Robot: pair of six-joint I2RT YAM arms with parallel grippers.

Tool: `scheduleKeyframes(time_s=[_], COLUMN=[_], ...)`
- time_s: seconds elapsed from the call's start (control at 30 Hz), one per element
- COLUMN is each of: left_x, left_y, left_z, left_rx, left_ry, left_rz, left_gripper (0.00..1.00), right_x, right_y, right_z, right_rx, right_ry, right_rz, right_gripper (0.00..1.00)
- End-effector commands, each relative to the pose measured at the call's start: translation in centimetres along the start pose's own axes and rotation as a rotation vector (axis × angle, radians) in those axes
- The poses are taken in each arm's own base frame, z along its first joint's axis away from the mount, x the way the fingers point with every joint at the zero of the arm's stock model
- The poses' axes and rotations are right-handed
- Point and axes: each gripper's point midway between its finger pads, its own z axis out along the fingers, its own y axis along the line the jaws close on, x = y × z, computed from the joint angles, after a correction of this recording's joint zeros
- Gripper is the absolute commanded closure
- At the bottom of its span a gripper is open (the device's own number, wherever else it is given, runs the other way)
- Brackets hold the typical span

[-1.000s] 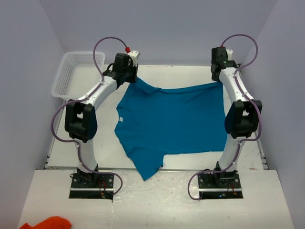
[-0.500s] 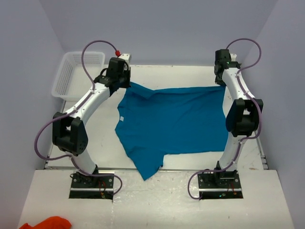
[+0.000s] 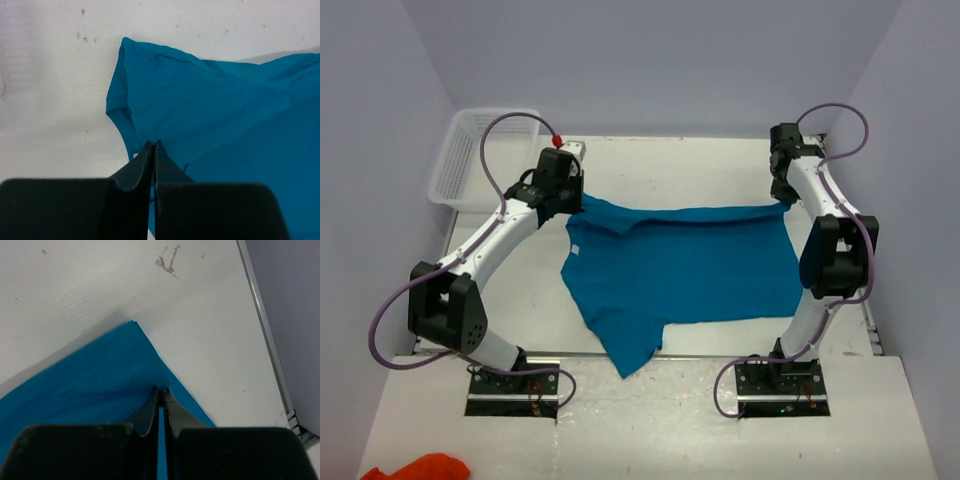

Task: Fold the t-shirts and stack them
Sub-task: Grap the side of the flattened tshirt furthest away from the robot with both arms, then fold the flattened tshirt in 1/3 of the way

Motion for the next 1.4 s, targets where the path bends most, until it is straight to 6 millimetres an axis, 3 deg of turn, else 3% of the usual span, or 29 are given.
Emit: scheduleKeyframes(time_s=[0.0, 0.23, 0.53, 0.9, 1.07, 1.1, 1.17, 1.23, 1.27, 1.33, 1.37], left_x=[-0.4, 1.4, 4.7, 6.3, 6.4, 6.6, 7.0, 7.6, 7.9, 7.8, 7.8], left_y=[-0.1, -1.8, -4.1, -4.4, -3.5, -3.2, -2.1, -1.2, -0.9, -0.4, -0.9], left_z=[-1.7, -3.0, -3.8, -3.3, -3.3, -3.3, -3.5, -3.7, -4.3, -5.0, -6.0], left_rx=[0.016, 0.082, 0.120, 0.098, 0.049, 0.031, -0.026, -0.079, -0.097, -0.131, -0.118], left_ry=[-0.038, -0.019, 0.029, 0.061, 0.059, 0.063, 0.064, 0.067, 0.053, 0.013, -0.020], left_rz=[-0.032, -0.039, -0.026, 0.003, 0.000, -0.005, -0.034, -0.064, -0.079, -0.128, -0.136], left_gripper=[1.00, 1.00, 1.00, 1.00, 1.00, 1.00, 1.00, 0.88, 0.72, 0.52, 0.36], right_x=[-0.5, 1.9, 3.5, 5.4, 6.0, 6.1, 6.3, 6.0, 5.8, 4.5, 3.7], right_y=[-1.5, -2.1, -1.7, -0.8, -0.6, -0.6, -0.6, -1.0, -1.1, -2.0, -1.9], right_z=[-2.4, -2.2, -1.6, 0.2, 0.6, 0.7, 0.6, 0.1, -0.3, -1.8, -2.7], right_rx=[0.000, 0.017, 0.013, 0.024, 0.035, 0.035, 0.035, 0.040, 0.036, 0.045, 0.028], right_ry=[-0.055, -0.016, 0.018, 0.075, 0.100, 0.101, 0.103, 0.086, 0.072, 0.017, -0.007], right_rz=[0.066, 0.050, 0.038, 0.015, 0.006, 0.006, 0.015, 0.033, 0.033, 0.062, 0.064], right_gripper=[1.00, 1.00, 1.00, 1.00, 1.00, 0.95, 0.77, 0.57, 0.29, 0.13, 0.03])
